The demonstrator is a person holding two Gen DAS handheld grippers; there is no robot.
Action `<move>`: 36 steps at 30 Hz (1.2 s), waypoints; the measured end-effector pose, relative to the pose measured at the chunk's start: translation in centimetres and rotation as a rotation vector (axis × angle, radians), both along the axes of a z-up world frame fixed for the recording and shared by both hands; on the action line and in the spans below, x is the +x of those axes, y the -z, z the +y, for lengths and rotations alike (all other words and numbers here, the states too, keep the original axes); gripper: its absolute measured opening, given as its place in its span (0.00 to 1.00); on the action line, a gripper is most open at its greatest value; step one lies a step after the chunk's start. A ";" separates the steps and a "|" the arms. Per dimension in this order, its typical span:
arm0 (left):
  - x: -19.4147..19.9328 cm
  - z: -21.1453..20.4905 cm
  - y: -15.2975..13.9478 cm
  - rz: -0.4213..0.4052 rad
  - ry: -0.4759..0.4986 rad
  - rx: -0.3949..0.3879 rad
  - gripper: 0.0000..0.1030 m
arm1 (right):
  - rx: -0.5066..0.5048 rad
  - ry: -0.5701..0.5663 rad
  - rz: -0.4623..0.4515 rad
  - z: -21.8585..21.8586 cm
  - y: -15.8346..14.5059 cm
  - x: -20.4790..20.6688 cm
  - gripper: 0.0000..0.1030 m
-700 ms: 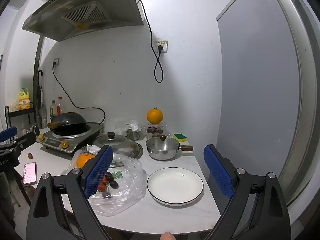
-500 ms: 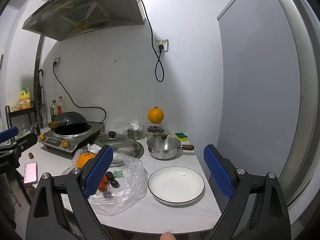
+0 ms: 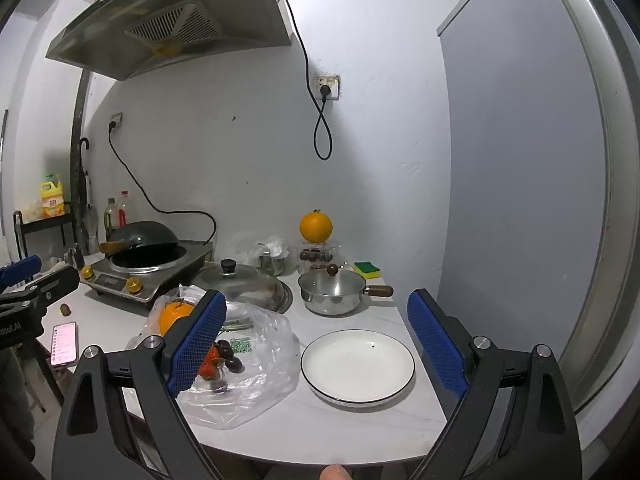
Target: Organize fruits
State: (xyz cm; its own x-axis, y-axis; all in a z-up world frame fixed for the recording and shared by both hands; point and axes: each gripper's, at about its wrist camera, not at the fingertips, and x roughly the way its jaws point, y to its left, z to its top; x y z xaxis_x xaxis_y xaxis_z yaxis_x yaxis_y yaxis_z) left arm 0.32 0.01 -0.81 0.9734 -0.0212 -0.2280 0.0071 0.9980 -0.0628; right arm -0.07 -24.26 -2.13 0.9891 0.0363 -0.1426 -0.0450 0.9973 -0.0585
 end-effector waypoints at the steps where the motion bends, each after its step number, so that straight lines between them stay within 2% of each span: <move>1: 0.0 0.0 -0.1 0.002 0.001 -0.001 0.95 | 0.004 -0.002 0.003 0.2 0.3 0.2 0.91; 21: 0.3 -0.2 0.3 0.018 0.009 0.004 0.95 | 0.006 -0.008 0.016 0.4 0.6 0.2 0.91; 36: -0.2 0.3 0.0 -0.008 0.002 -0.010 0.95 | 0.006 -0.019 0.022 0.7 0.7 0.4 0.91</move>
